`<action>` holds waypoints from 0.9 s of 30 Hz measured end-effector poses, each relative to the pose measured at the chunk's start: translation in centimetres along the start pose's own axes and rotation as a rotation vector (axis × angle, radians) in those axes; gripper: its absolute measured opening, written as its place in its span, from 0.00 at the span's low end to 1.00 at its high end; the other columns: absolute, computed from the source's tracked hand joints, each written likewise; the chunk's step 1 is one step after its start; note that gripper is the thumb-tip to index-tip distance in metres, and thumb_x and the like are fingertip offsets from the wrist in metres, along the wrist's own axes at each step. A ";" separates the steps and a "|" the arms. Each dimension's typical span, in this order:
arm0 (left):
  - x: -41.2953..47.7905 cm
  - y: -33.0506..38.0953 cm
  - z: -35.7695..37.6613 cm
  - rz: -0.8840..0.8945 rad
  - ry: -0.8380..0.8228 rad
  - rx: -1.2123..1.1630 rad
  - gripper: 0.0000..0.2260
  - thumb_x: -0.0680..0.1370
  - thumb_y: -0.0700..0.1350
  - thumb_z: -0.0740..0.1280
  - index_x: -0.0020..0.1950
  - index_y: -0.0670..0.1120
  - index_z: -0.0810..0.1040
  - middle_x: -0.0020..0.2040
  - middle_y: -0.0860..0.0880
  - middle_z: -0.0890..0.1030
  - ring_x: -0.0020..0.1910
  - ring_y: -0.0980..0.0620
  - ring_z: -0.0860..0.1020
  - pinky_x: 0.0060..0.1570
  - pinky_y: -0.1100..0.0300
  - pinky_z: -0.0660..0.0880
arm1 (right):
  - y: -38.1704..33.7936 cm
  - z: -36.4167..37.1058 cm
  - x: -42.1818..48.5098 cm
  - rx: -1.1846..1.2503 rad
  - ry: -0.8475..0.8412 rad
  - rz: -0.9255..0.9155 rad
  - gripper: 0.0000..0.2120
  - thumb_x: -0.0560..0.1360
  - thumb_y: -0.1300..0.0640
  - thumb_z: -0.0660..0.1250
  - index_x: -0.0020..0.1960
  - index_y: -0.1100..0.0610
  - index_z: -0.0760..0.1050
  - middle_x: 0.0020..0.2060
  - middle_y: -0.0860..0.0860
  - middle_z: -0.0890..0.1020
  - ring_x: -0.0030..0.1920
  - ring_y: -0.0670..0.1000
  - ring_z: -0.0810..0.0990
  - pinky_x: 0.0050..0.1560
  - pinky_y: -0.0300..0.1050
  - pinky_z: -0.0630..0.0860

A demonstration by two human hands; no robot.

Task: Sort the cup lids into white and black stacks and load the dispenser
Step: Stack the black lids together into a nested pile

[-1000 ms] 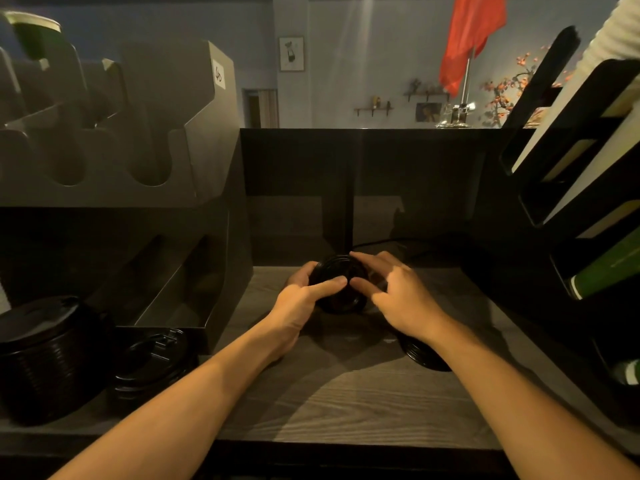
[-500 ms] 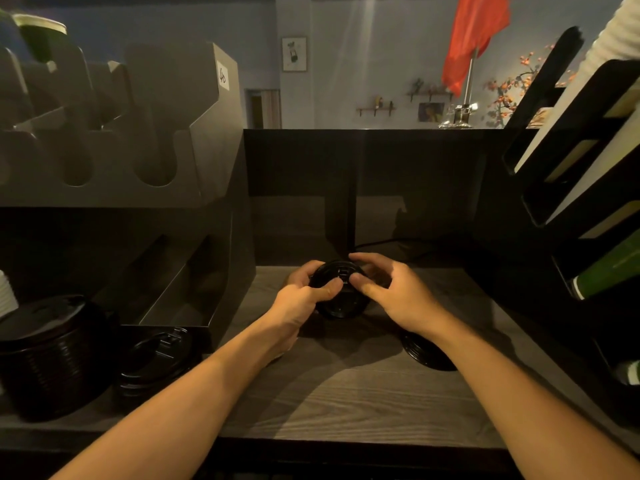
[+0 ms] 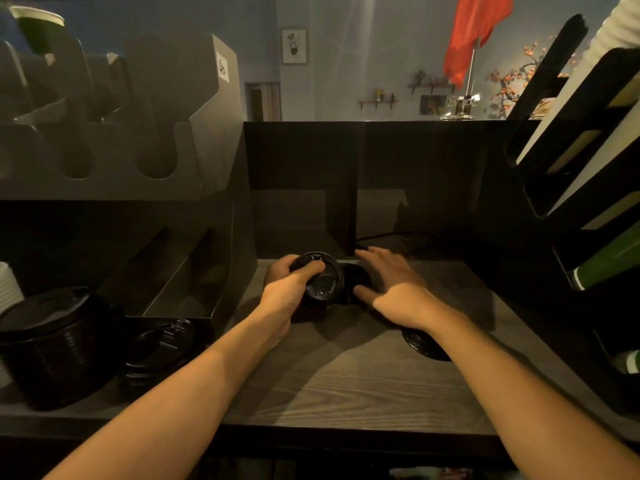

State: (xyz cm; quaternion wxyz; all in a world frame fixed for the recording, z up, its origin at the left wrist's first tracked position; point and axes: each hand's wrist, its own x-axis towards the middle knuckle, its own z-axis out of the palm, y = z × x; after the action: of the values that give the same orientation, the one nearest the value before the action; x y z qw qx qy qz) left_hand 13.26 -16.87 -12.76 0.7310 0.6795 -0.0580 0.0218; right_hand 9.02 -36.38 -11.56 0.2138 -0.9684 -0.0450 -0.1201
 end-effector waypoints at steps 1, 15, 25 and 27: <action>0.0 0.0 0.1 -0.011 0.013 0.008 0.10 0.77 0.44 0.75 0.56 0.45 0.82 0.49 0.44 0.86 0.47 0.49 0.85 0.35 0.61 0.81 | -0.1 0.2 0.0 -0.072 -0.082 0.007 0.34 0.79 0.43 0.67 0.80 0.43 0.57 0.81 0.47 0.54 0.80 0.52 0.52 0.77 0.54 0.55; 1.6 -1.0 0.0 -0.071 0.151 -0.014 0.15 0.75 0.45 0.76 0.59 0.44 0.80 0.51 0.42 0.85 0.50 0.44 0.84 0.47 0.51 0.82 | 0.3 0.0 0.0 0.117 -0.131 0.190 0.51 0.61 0.30 0.76 0.77 0.43 0.58 0.73 0.49 0.68 0.71 0.55 0.70 0.69 0.57 0.70; 2.1 -1.5 -0.1 -0.113 0.107 -0.044 0.17 0.76 0.43 0.75 0.63 0.47 0.77 0.51 0.49 0.82 0.48 0.52 0.80 0.46 0.55 0.78 | 0.3 0.1 0.5 0.227 -0.007 0.200 0.50 0.65 0.41 0.80 0.80 0.49 0.58 0.74 0.50 0.68 0.72 0.54 0.69 0.70 0.53 0.70; 1.9 -1.4 0.1 -0.131 0.089 -0.051 0.18 0.75 0.43 0.76 0.63 0.47 0.77 0.55 0.46 0.82 0.53 0.47 0.81 0.55 0.49 0.80 | 0.3 0.1 0.6 0.345 0.075 0.180 0.48 0.65 0.43 0.81 0.77 0.47 0.60 0.72 0.49 0.70 0.70 0.53 0.71 0.69 0.51 0.71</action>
State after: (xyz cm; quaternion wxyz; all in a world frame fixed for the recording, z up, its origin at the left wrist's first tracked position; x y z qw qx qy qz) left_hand 15.32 -17.14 -13.91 0.7499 0.6612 0.0185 0.0026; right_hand 9.65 -36.54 -11.63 0.3881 -0.9124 0.0297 -0.1268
